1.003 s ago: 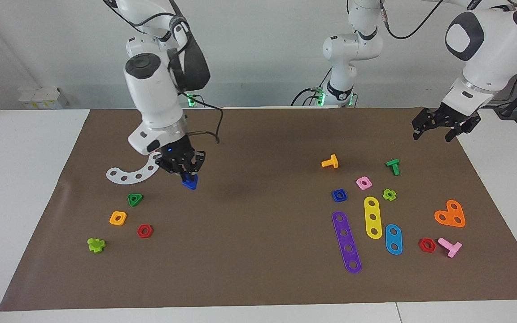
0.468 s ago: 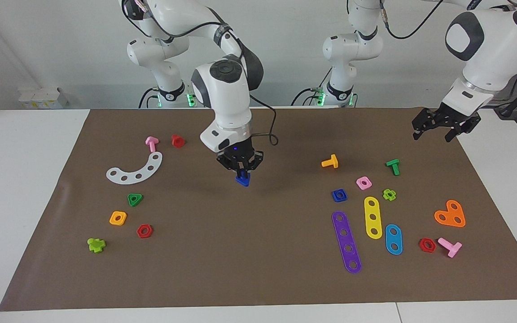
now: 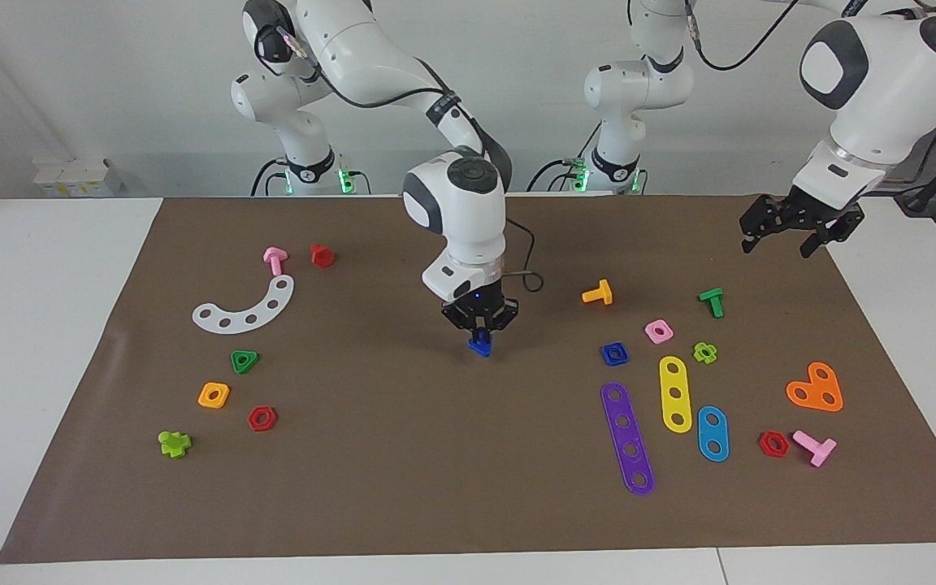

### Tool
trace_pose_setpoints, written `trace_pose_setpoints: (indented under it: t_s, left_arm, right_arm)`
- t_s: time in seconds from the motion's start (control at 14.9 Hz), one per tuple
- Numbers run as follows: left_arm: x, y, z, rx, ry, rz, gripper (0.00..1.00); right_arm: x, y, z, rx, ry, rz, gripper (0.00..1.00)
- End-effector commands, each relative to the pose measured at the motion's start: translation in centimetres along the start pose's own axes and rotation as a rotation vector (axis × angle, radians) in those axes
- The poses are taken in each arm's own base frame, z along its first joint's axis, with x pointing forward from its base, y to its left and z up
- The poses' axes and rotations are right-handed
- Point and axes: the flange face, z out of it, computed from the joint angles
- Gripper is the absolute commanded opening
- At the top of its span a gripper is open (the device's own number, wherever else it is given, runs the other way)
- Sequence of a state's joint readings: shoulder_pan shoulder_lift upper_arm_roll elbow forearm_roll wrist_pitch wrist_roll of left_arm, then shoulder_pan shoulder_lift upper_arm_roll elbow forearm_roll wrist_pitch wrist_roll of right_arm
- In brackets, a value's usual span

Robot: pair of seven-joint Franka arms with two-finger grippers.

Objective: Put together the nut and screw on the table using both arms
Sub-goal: 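Lower the blue screw upright at the centre and open the right gripper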

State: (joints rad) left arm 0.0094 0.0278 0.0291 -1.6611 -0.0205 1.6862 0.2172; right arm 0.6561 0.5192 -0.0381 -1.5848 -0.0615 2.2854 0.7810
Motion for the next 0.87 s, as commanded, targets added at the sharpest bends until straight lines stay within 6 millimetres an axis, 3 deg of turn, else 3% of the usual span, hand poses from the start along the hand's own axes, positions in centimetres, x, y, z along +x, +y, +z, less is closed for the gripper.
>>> trace_pose_setpoints:
  t_s: [0.0, 0.13, 0.2, 0.27, 0.4, 0.47, 0.67, 0.8]
  left_arm:
    - [-0.9, 0.7, -0.1, 0.004, 0.013, -0.002, 1.0]
    - [-1.1, 0.9, 0.7, 0.004, 0.016, 0.0, 1.0]
    - [-1.0, 1.6, 1.1, 0.004, 0.019, 0.005, 1.0]
    - [-0.8, 2.4, 1.3, 0.005, 0.021, -0.011, 1.0]
    - [-0.1, 4.1, 2.3, 0.002, 0.021, -0.063, 1.0]
    - [0.3, 4.8, 3.0, 0.003, 0.025, -0.068, 1.0]
    - [2.2, 6.8, 5.7, 0.003, 0.029, -0.079, 1.0]
    - [3.6, 9.3, 8.3, 0.003, 0.05, -0.119, 1.0]
  right_arm:
    - [-0.1, 0.3, 1.4, -0.001, 0.022, 0.011, 0.0]
    - [-1.3, 0.6, 3.5, 0.015, 0.031, 0.004, 0.0]
    - [-1.6, 0.4, 3.6, 0.014, 0.029, 0.0, 0.26]
    - [-1.4, 0.3, 3.1, 0.009, 0.027, 0.003, 0.99]
    - [0.3, 1.2, 0.1, -0.008, 0.023, 0.024, 1.0]
    - [1.4, 2.4, -3.0, -0.005, 0.033, 0.043, 1.0]
    - [4.7, 7.5, -9.0, -0.012, 0.048, 0.124, 1.0]
    - [6.6, 11.4, -12.3, -0.022, 0.054, 0.17, 1.0]
